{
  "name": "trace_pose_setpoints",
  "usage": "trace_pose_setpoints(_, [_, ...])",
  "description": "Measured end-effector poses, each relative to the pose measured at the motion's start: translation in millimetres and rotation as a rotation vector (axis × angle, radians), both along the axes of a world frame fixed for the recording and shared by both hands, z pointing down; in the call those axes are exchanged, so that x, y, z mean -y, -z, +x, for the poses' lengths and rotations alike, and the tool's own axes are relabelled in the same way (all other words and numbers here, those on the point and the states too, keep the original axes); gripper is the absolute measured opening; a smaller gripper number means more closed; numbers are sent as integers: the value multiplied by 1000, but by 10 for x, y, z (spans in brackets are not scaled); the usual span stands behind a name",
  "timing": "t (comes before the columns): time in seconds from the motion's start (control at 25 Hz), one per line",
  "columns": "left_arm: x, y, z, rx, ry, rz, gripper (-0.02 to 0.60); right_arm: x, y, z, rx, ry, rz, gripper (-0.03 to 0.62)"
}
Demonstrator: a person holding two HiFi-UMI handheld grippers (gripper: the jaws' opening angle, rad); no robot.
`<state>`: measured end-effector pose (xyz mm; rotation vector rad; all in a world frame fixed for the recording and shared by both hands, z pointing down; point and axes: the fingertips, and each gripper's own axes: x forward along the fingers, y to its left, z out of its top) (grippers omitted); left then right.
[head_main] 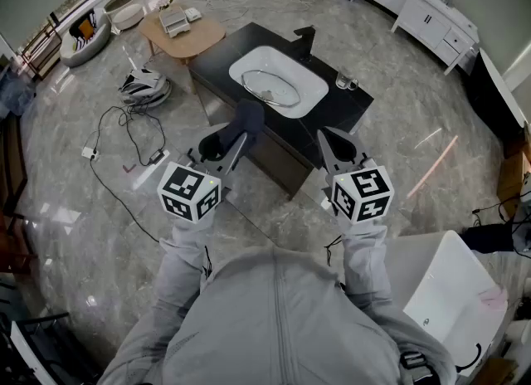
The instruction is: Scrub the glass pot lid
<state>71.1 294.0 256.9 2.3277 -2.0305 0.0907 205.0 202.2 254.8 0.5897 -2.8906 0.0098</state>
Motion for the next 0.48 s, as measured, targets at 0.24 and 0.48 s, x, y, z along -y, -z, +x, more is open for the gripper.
trace_pose_setpoints(0.24, [5,-26,-55,-4,8,-10,112,-24,8,-63,9,13,-8,31])
trace_pose_setpoints(0.48, [-70,-15,-104,-15,-7,-10,112,-160,-3,-159,-12,42,-23,31])
